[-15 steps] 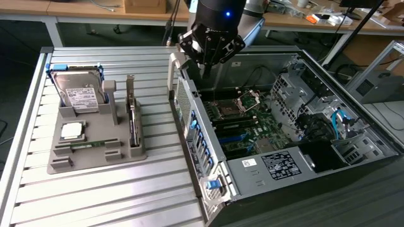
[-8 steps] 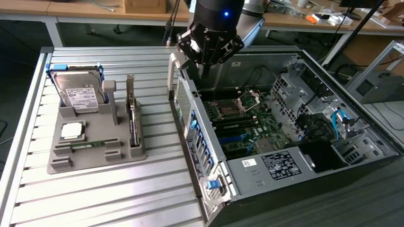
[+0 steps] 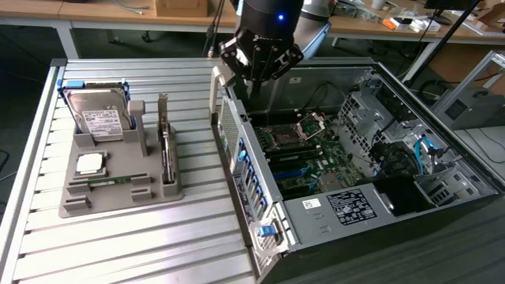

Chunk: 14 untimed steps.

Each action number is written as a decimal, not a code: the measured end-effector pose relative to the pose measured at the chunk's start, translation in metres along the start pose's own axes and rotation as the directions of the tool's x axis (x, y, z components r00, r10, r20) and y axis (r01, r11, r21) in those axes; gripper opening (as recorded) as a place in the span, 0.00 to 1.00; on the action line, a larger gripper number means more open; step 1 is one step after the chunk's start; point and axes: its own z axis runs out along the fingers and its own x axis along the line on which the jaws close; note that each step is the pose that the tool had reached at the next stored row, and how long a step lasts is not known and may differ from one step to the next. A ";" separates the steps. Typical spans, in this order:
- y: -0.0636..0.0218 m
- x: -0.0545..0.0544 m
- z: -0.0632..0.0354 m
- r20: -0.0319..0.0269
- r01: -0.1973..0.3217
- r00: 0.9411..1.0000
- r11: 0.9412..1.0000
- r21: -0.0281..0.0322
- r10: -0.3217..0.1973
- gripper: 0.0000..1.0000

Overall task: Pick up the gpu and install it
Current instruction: 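Reach for the gpu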

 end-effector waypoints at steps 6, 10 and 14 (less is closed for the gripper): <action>-0.0001 0.002 0.0000 0.000 0.000 1.000 1.000 0.000 0.000 0.11; -0.0002 0.003 -0.0001 0.000 0.000 1.000 1.000 0.000 0.000 0.11; -0.0003 0.004 -0.0001 0.000 0.000 1.000 1.000 0.000 0.000 0.11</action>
